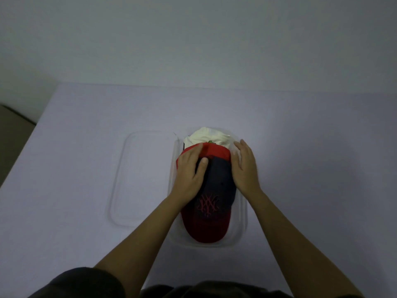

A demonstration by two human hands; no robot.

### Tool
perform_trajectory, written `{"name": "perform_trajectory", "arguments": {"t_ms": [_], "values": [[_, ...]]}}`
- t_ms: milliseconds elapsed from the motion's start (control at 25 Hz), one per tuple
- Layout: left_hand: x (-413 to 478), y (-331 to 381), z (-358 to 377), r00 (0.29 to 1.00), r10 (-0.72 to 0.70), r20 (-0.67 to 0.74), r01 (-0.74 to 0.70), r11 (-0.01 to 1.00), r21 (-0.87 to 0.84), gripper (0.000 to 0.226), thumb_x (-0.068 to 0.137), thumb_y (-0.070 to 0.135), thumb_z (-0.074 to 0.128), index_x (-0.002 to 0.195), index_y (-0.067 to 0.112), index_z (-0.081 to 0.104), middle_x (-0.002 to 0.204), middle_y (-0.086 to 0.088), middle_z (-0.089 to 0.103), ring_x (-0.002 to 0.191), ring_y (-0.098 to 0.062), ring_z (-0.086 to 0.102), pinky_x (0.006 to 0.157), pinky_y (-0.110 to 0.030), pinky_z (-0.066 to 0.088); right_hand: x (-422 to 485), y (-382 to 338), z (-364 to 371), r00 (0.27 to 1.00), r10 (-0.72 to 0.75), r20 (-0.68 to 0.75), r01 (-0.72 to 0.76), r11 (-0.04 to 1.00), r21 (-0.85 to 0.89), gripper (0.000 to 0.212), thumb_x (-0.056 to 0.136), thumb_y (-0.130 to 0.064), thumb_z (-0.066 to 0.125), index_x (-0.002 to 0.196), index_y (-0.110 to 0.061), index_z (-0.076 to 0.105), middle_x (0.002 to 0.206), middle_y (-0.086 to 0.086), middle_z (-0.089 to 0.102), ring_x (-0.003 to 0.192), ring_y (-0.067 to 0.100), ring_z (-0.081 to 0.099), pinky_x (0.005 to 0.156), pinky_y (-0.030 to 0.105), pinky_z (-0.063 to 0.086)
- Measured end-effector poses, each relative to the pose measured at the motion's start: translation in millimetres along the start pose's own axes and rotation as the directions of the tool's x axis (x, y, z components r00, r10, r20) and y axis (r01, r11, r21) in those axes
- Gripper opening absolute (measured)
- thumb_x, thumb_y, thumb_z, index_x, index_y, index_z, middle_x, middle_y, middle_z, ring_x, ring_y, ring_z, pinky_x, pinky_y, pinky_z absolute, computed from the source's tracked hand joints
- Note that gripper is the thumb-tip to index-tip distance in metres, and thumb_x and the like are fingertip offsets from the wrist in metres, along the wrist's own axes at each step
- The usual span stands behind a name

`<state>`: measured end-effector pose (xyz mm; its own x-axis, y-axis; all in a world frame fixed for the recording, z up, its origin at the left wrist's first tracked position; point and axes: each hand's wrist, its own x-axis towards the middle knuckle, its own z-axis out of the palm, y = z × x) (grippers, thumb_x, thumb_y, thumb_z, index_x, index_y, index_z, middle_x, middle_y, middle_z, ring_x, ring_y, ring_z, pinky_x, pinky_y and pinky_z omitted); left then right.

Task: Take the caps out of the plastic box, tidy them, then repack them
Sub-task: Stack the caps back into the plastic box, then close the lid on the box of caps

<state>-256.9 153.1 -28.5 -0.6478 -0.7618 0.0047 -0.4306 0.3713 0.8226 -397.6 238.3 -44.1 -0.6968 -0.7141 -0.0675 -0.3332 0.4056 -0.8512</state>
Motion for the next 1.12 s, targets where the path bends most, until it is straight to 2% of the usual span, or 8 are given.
{"name": "perform_trajectory", "arguments": {"t_ms": [200,400,520,640,800,920,1040,1120], "values": [[-35.5,-5.4,3.1,0.956,-0.268,-0.115,0.256,0.96,-0.11,0.052,0.1,0.03,0.03,0.148,0.013,0.021,0.154,-0.005,0.026,0.142,-0.018,0.022,0.119,-0.036,0.018,-55.8,9.5,10.5,0.996,-0.059,0.059,0.068,0.985,-0.161,0.058,0.096,-0.042,0.025,0.146,-0.013,0.026,0.153,0.004,0.029,0.141,0.015,0.024,0.117,0.039,0.02],[-49.1,-2.7,13.5,0.927,-0.358,0.115,0.374,0.91,-0.181,0.063,0.098,0.043,0.025,0.15,0.017,0.0,0.159,0.001,0.002,0.146,-0.012,0.005,0.119,-0.032,0.008,-62.3,14.4,16.1,0.99,0.003,0.143,0.047,0.936,-0.35,0.074,0.086,-0.057,0.004,0.149,-0.019,0.009,0.158,-0.006,0.01,0.142,0.005,0.0,0.116,0.039,-0.002],[-42.1,-4.2,6.6,0.924,-0.347,0.162,0.369,0.92,-0.135,0.065,0.098,0.044,0.027,0.15,0.016,-0.001,0.159,-0.001,0.002,0.146,-0.014,0.006,0.119,-0.031,0.008,-62.9,10.2,13.6,0.996,-0.012,0.091,0.032,0.973,-0.226,0.059,0.096,-0.044,0.015,0.149,-0.018,0.006,0.155,-0.009,0.001,0.14,0.002,-0.002,0.119,0.035,0.002],[-46.9,-1.8,-7.8,0.973,-0.232,0.003,0.232,0.972,-0.045,0.062,0.098,0.033,0.039,0.149,0.01,0.015,0.156,-0.005,0.02,0.143,-0.018,0.021,0.116,-0.028,0.017,-75.9,7.5,5.8,0.992,0.124,0.017,-0.123,0.991,-0.05,0.057,0.101,-0.02,0.032,0.149,-0.014,0.001,0.157,-0.001,0.002,0.145,0.013,0.007,0.114,0.023,0.008],[-54.0,-35.4,-54.0,0.914,-0.167,-0.371,0.193,0.981,0.033,0.045,0.094,0.01,0.049,0.137,0.0,0.04,0.143,-0.017,0.043,0.133,-0.029,0.039,0.11,-0.031,0.027,-100.8,8.5,-1.4,0.951,0.303,0.057,-0.301,0.953,-0.04,0.052,0.098,-0.007,0.035,0.147,-0.009,0.018,0.139,0.018,0.046,0.123,0.031,0.048,0.091,0.022,0.036],[-54.6,-101.3,-93.2,0.796,-0.387,-0.465,0.503,0.85,0.153,0.055,0.089,0.01,0.055,0.136,-0.01,0.033,0.139,-0.032,0.037,0.13,-0.045,0.034,0.11,-0.047,0.026,-106.3,3.5,-0.9,0.944,0.329,0.026,-0.328,0.944,-0.045,0.043,0.096,0.001,0.035,0.138,-0.005,0.035,0.121,0.026,0.057,0.107,0.037,0.056,0.081,0.031,0.044],[-68.7,-139.9,-112.4,0.597,-0.693,-0.404,0.801,0.546,0.246,0.069,0.09,0.036,0.055,0.138,-0.006,0.028,0.141,-0.03,0.032,0.129,-0.046,0.029,0.102,-0.056,0.03,-107.4,0.7,-0.4,0.946,0.324,0.014,-0.322,0.944,-0.07,0.045,0.095,0.003,0.036,0.139,-0.003,0.034,0.12,0.027,0.058,0.106,0.038,0.056,0.082,0.033,0.044],[-74.2,-145.1,-114.7,0.619,-0.7,-0.357,0.785,0.533,0.316,0.063,0.09,0.045,0.05,0.13,-0.004,0.042,0.135,-0.028,0.037,0.124,-0.044,0.033,0.098,-0.057,0.034,-108.2,0.3,-1.3,0.947,0.322,0.006,-0.321,0.944,-0.08,0.044,0.096,0.001,0.036,0.14,-0.003,0.033,0.12,0.027,0.058,0.106,0.038,0.056,0.083,0.032,0.044]]}}
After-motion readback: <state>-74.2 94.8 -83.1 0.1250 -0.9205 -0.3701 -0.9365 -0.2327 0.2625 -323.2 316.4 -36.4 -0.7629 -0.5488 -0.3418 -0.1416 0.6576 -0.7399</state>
